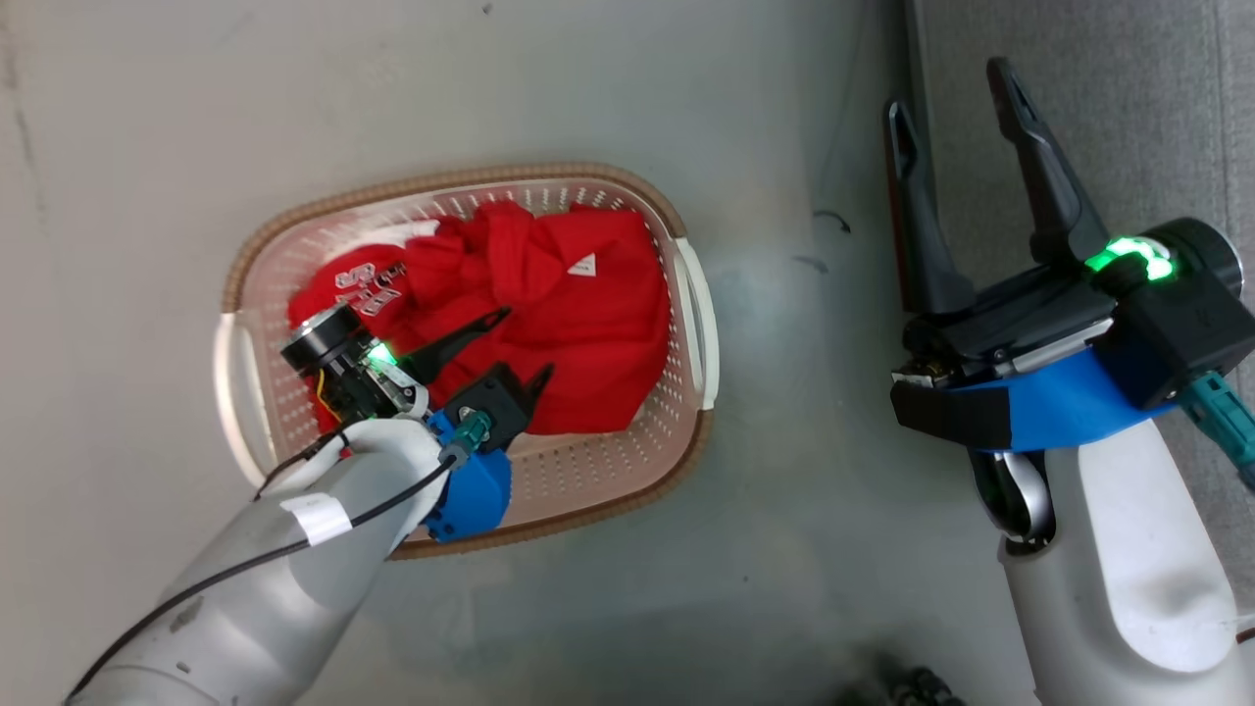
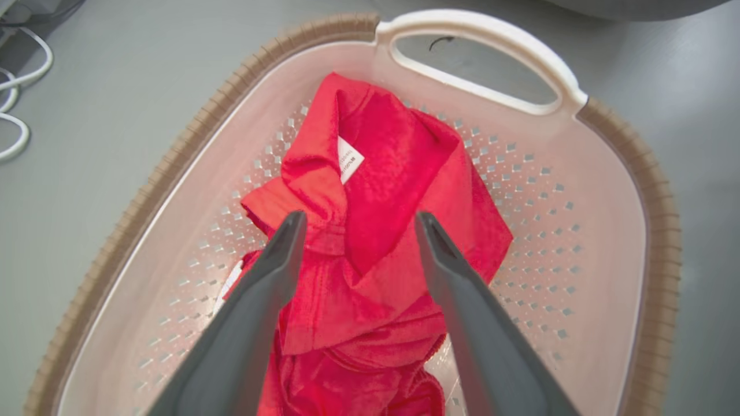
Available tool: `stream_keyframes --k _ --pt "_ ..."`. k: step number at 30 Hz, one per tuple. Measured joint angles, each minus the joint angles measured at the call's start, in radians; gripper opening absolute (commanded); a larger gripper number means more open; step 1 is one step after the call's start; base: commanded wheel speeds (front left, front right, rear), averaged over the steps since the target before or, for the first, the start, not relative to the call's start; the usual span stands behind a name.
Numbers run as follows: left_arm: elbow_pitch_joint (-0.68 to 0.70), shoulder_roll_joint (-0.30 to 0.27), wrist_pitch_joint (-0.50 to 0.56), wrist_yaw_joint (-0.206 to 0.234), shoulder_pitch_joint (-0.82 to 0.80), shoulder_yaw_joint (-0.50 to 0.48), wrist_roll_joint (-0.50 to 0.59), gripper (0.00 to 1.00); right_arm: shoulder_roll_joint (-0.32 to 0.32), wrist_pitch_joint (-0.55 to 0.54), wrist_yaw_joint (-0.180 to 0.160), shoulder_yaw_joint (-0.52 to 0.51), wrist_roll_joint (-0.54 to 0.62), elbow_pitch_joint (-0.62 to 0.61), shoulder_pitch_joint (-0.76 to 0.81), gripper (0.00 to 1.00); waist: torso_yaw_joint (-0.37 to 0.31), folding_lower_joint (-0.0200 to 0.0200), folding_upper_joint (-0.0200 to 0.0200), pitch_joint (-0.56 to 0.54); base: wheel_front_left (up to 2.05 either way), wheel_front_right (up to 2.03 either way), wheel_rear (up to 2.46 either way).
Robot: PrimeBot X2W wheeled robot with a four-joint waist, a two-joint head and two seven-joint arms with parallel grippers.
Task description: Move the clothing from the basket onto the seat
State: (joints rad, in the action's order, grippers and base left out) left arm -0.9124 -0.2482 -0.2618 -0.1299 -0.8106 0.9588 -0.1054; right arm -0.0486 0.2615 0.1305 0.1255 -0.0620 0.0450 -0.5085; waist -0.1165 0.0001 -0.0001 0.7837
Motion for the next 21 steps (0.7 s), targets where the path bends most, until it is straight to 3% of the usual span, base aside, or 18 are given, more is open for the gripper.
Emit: stream_keyframes --k 13,21 --pt "-0.217 -0.021 0.000 0.000 -0.147 0.238 -0.045 1.00 0.000 0.000 0.000 0.011 -0.002 -0.056 -0.025 1.00 -0.064 0.0000 0.0000 0.138 0.00 0.00 0.00" --pt "-0.334 -0.005 0.029 0.000 -0.222 0.293 -0.027 1.00 0.000 0.000 0.000 0.019 -0.002 -0.086 -0.023 1.00 -0.087 0.0000 0.0000 0.199 0.00 0.00 0.00"
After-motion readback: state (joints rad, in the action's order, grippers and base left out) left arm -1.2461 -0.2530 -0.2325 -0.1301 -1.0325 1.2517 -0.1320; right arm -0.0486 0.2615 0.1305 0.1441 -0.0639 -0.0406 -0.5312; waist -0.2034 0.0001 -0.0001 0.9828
